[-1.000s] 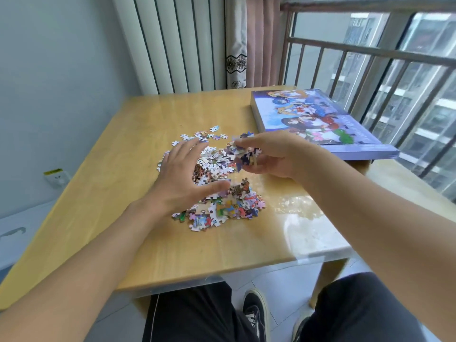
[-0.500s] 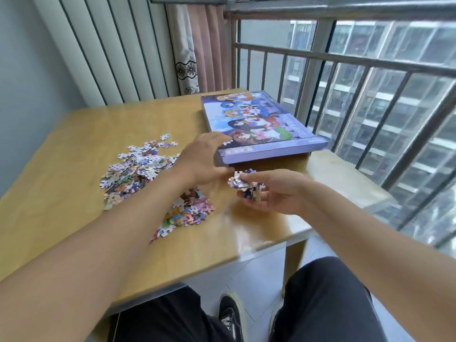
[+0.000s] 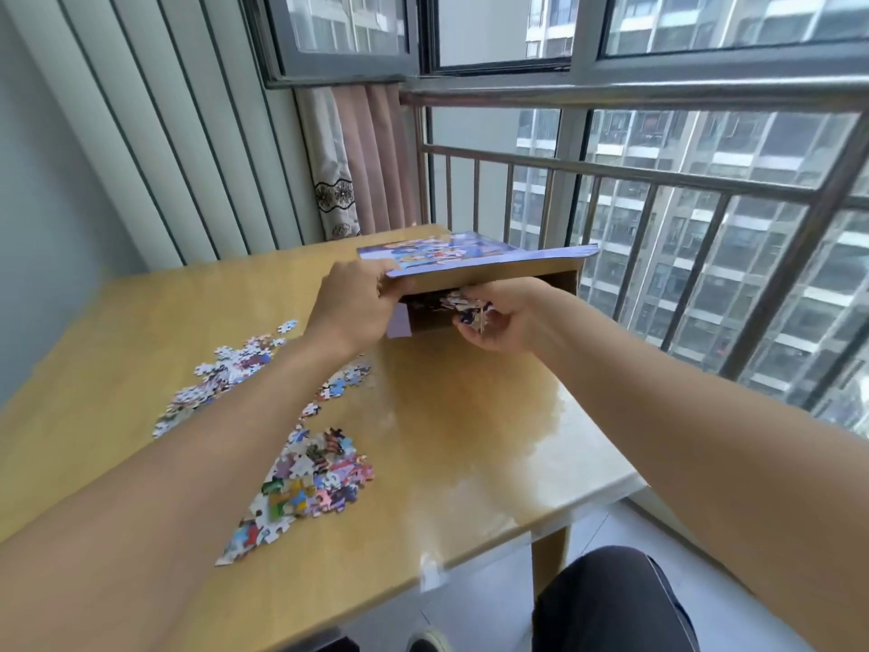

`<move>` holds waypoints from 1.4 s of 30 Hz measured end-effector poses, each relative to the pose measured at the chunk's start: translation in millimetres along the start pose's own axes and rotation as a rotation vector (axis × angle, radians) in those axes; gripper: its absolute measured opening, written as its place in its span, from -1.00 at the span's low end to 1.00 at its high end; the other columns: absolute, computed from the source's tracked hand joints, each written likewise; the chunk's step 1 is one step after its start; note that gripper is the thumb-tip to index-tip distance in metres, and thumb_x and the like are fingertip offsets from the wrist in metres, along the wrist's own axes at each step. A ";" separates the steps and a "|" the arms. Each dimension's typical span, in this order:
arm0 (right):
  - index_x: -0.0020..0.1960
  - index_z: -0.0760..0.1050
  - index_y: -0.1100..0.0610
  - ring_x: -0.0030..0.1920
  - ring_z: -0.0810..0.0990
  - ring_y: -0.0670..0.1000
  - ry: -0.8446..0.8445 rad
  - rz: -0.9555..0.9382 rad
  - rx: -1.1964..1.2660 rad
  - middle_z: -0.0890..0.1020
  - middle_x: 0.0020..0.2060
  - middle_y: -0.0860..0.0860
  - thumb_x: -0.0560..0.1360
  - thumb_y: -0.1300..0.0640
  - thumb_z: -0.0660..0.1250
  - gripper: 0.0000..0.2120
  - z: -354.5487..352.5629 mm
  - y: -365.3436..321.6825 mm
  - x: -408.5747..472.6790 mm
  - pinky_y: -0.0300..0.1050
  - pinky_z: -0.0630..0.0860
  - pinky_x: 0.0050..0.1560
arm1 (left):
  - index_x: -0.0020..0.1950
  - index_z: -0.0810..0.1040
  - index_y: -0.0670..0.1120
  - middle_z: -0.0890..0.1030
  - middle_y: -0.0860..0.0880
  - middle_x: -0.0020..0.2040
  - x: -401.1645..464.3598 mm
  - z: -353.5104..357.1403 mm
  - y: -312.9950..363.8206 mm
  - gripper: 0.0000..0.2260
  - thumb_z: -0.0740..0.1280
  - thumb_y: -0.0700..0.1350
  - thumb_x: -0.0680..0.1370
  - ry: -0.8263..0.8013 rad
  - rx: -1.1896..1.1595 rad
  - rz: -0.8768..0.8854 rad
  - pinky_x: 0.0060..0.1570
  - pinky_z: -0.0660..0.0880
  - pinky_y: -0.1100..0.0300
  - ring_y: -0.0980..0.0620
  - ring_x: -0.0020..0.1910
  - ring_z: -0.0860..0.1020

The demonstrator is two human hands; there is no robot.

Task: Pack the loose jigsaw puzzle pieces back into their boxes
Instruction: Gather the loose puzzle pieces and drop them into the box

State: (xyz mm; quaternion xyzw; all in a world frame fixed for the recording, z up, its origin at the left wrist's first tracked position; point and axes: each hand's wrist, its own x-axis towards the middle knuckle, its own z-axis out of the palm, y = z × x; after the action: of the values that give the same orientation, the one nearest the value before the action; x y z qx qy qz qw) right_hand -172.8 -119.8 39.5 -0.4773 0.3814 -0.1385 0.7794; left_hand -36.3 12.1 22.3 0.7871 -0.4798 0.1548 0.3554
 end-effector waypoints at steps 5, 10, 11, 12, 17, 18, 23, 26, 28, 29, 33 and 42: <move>0.23 0.39 0.21 0.15 0.53 0.22 0.170 -0.061 0.070 0.52 0.17 0.18 0.61 0.34 0.23 -0.79 21.9 -20.7 10.0 0.01 0.67 -0.36 | -0.12 0.67 -0.07 0.66 -0.09 -0.23 14.8 -11.1 4.0 -0.86 0.37 -0.08 0.58 0.024 -0.076 -0.007 -0.17 0.53 0.00 -0.17 -0.18 0.59; 0.26 0.41 0.13 0.09 0.58 0.17 0.154 -0.071 0.520 0.61 0.06 0.11 0.59 0.08 0.20 -0.72 32.3 -29.3 6.1 0.16 0.56 0.21 | 0.04 0.71 -0.03 0.68 -0.03 -0.18 24.9 -16.9 8.1 -0.88 0.38 -0.09 0.57 0.017 -0.120 -0.037 -0.14 0.51 0.11 -0.09 -0.14 0.62; 0.25 0.43 0.13 0.07 0.61 0.19 0.130 -0.083 0.572 0.64 0.06 0.12 0.55 0.07 0.21 -0.70 30.3 -28.2 8.0 0.17 0.57 0.20 | 0.05 0.71 -0.04 0.67 -0.01 -0.19 25.9 -17.1 9.6 -0.88 0.39 -0.09 0.57 0.016 -0.123 -0.038 -0.16 0.48 0.14 -0.08 -0.15 0.62; 0.23 0.46 0.14 0.07 0.63 0.21 0.111 -0.106 0.564 0.65 0.07 0.14 0.51 0.11 0.22 -0.70 29.6 -27.3 9.0 0.17 0.57 0.20 | 0.05 0.71 -0.04 0.66 0.00 -0.21 26.4 -17.9 10.1 -0.88 0.40 -0.09 0.57 0.019 -0.128 -0.034 -0.18 0.46 0.16 -0.08 -0.16 0.61; -0.10 0.42 0.30 -0.05 0.52 0.13 0.196 -0.227 0.123 0.50 -0.05 0.20 0.42 0.51 0.09 -0.80 18.9 -19.8 19.4 0.11 0.47 0.35 | -0.07 0.68 -0.09 0.67 -0.03 -0.17 24.0 -13.6 9.3 -0.90 0.41 -0.08 0.57 0.023 -0.132 -0.016 -0.16 0.52 0.08 -0.08 -0.16 0.60; 0.01 0.43 0.28 -0.08 0.49 0.10 0.240 -0.231 0.066 0.48 -0.04 0.17 0.48 0.48 0.09 -0.78 19.7 -16.7 18.3 0.02 0.49 0.29 | -0.10 0.66 -0.10 0.65 -0.04 -0.19 23.5 -12.5 8.7 -0.88 0.41 -0.08 0.57 0.023 -0.129 -0.013 -0.18 0.49 0.08 -0.08 -0.17 0.59; 0.32 0.36 0.14 0.00 0.47 0.07 0.336 -0.268 -0.321 0.48 0.00 0.11 0.60 0.32 0.17 -0.69 16.1 -2.3 23.0 -0.10 0.47 0.09 | -0.04 0.69 -0.09 0.67 -0.04 -0.14 21.4 -12.0 5.3 -0.87 0.41 -0.05 0.57 0.008 -0.135 0.020 -0.13 0.52 0.07 -0.07 -0.15 0.60; 0.37 0.45 0.12 0.01 0.51 0.08 0.326 -0.401 -0.650 0.59 0.11 0.11 0.60 0.31 0.23 -0.64 2.4 -1.2 24.3 -0.12 0.45 0.02 | -0.10 0.68 -0.09 0.67 -0.06 -0.20 20.3 -13.1 -0.2 -0.86 0.41 -0.05 0.57 0.016 -0.139 0.026 -0.12 0.55 -0.02 -0.11 -0.16 0.60; 0.41 0.49 0.07 0.05 0.52 0.04 0.240 -0.519 -0.846 0.60 0.26 0.05 0.58 0.35 0.20 -0.56 -8.0 -0.9 22.6 -0.22 0.46 -0.02 | -0.11 0.67 -0.08 0.66 -0.06 -0.21 19.3 -13.5 -1.8 -0.86 0.41 -0.05 0.57 0.021 -0.134 0.033 -0.14 0.55 -0.03 -0.12 -0.17 0.60; 0.42 0.50 0.06 0.06 0.52 0.01 0.186 -0.581 -0.946 0.58 0.30 0.01 0.56 0.38 0.17 -0.51 -13.1 -1.1 20.5 -0.31 0.46 -0.05 | -0.11 0.67 -0.08 0.66 -0.06 -0.22 19.0 -13.2 -1.9 -0.86 0.41 -0.05 0.57 0.020 -0.127 0.038 -0.15 0.55 -0.03 -0.11 -0.18 0.60; 0.39 0.54 0.03 0.26 0.55 0.06 0.061 -0.931 -1.330 0.60 0.30 0.00 0.50 0.37 0.19 -0.47 -23.8 1.2 7.3 -0.17 0.49 0.25 | -0.12 0.68 -0.09 0.67 -0.07 -0.24 20.9 -13.6 -1.6 -0.84 0.39 -0.04 0.58 0.059 -0.136 0.036 -0.16 0.55 -0.06 -0.13 -0.19 0.61; 0.58 0.18 -0.17 0.50 0.29 0.08 -0.051 -0.645 -1.776 0.30 0.55 -0.04 0.49 -0.53 -0.11 -0.23 -23.9 -12.9 25.9 0.03 0.25 0.48 | 0.01 0.71 -0.03 0.70 -0.03 -0.17 22.1 -14.1 4.1 -0.87 0.38 -0.04 0.58 0.062 -0.126 0.058 -0.14 0.58 -0.03 -0.09 -0.17 0.63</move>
State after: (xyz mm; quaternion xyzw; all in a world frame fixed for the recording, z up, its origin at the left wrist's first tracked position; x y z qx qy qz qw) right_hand -170.9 -156.6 32.4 -0.9817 0.1797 0.0041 0.0629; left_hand -27.6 6.6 46.7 0.7438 -0.4997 0.1588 0.4145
